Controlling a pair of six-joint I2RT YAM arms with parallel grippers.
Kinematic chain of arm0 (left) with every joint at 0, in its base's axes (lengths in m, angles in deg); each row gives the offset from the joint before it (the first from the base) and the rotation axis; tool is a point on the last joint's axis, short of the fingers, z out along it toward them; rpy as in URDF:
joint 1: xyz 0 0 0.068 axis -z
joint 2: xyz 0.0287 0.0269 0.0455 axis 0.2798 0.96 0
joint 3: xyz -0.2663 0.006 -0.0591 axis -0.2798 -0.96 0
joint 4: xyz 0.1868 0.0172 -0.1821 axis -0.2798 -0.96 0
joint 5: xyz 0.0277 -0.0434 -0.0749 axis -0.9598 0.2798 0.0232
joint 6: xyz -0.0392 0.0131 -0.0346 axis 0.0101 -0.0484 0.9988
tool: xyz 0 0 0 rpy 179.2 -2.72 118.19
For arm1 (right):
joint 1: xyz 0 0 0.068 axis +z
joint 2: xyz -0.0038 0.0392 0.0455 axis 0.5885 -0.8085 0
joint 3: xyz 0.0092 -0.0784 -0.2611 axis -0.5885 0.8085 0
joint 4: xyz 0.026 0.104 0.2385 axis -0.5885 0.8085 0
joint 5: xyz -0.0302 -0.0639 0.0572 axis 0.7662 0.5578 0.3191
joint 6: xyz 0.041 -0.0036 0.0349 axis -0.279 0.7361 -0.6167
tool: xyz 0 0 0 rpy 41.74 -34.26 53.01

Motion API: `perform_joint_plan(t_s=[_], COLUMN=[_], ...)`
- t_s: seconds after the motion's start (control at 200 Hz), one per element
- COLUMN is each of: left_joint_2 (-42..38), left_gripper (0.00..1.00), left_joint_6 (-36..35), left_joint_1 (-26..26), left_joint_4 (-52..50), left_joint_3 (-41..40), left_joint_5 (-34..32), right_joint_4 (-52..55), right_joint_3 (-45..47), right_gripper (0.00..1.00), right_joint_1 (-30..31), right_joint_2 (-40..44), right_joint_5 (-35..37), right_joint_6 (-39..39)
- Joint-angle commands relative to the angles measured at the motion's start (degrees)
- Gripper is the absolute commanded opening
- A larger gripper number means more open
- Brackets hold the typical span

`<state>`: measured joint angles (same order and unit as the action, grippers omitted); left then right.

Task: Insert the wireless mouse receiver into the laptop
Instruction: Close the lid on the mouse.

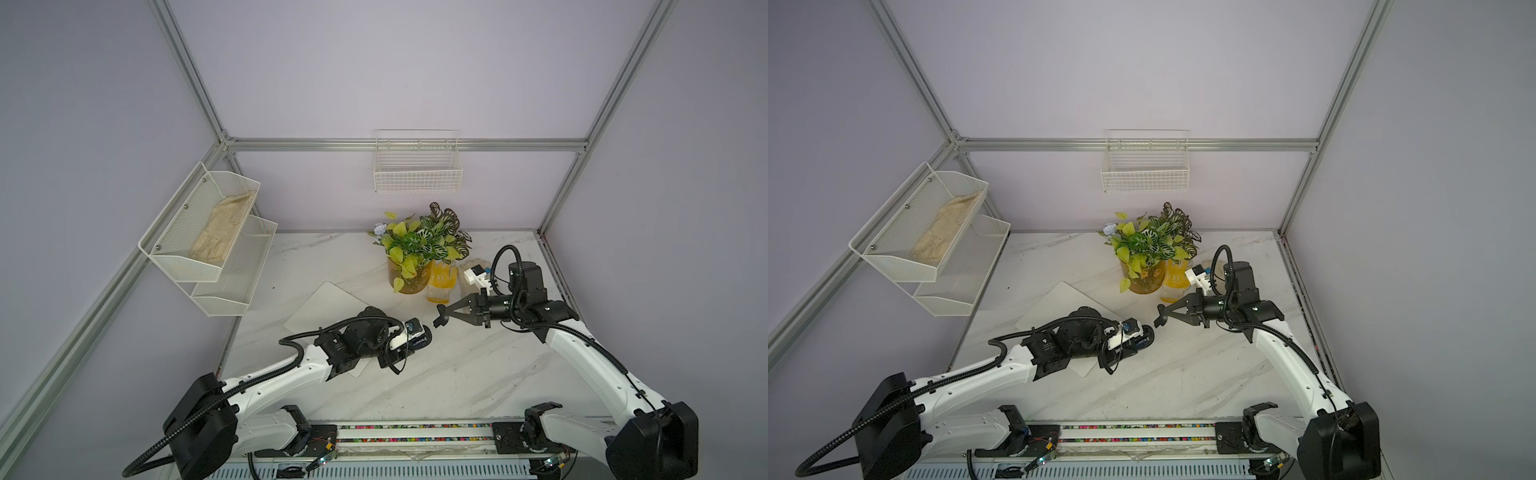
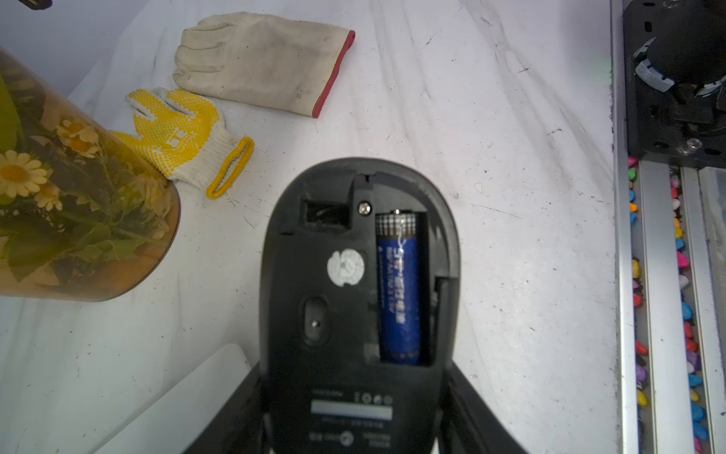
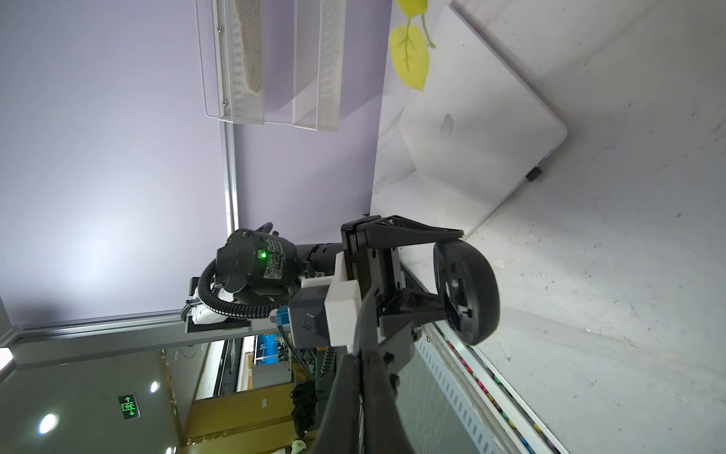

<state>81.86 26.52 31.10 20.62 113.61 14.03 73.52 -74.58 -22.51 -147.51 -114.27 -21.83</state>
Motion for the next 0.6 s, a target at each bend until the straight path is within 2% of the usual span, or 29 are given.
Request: perform_joint_plan(t_s=[0.0, 0.28, 0.595], left_joint_2=[0.42, 0.71, -0.01], left_gripper=[0.36, 0.36, 0.36], left_joint_6=[0.89, 2.31, 3.06], left_joint_1=[-0.28, -0.33, -0.33], left_joint_4=[3.4, 3.8, 3.86], left_joint_3=[1.3, 2.67, 2.83], left_joint_5=[2.58, 3.81, 3.35], right_joint_4=[-6.36, -10.35, -10.11], right_joint_3=[1.98, 4.41, 6.25], right_gripper=[0.0, 0.0, 0.0], right_joint_1=[1.03, 5.46, 5.97], right_joint_2=[-0.49, -3.43, -4.71], right_joint_5=[-3.17, -0.61, 1.61], right_joint_6=[-3.16, -4.36, -3.29])
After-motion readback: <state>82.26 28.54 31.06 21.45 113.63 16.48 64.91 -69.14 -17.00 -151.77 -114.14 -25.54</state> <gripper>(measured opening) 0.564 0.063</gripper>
